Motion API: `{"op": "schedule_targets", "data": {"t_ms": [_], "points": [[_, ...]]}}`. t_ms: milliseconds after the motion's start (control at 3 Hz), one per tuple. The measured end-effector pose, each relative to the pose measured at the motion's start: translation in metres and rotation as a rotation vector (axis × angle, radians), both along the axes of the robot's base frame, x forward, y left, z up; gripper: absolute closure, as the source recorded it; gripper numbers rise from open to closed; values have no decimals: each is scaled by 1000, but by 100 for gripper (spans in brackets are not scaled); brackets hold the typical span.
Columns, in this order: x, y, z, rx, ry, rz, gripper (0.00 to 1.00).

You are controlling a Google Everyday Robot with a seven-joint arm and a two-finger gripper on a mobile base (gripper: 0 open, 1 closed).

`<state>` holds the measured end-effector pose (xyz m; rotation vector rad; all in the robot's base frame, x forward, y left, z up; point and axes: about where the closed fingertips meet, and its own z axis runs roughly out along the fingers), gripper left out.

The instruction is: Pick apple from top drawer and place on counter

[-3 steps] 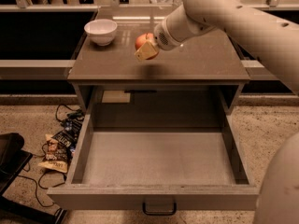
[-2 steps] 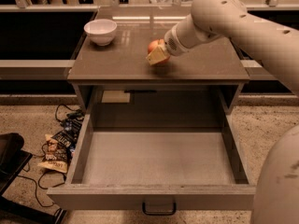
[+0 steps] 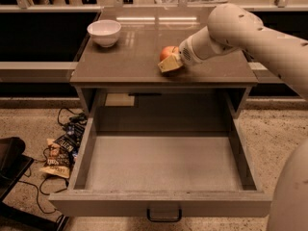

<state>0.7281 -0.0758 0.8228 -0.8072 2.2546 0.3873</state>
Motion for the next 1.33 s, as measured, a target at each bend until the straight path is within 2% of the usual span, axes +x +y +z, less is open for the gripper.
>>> {"op": "schedule_targets", "data": {"t_ms": [333, 1000, 1333], "points": [[0, 0, 3, 0, 0, 0, 43], [0, 2, 2, 0, 2, 3, 0], [4, -7, 30, -19, -54, -2, 0]]}}
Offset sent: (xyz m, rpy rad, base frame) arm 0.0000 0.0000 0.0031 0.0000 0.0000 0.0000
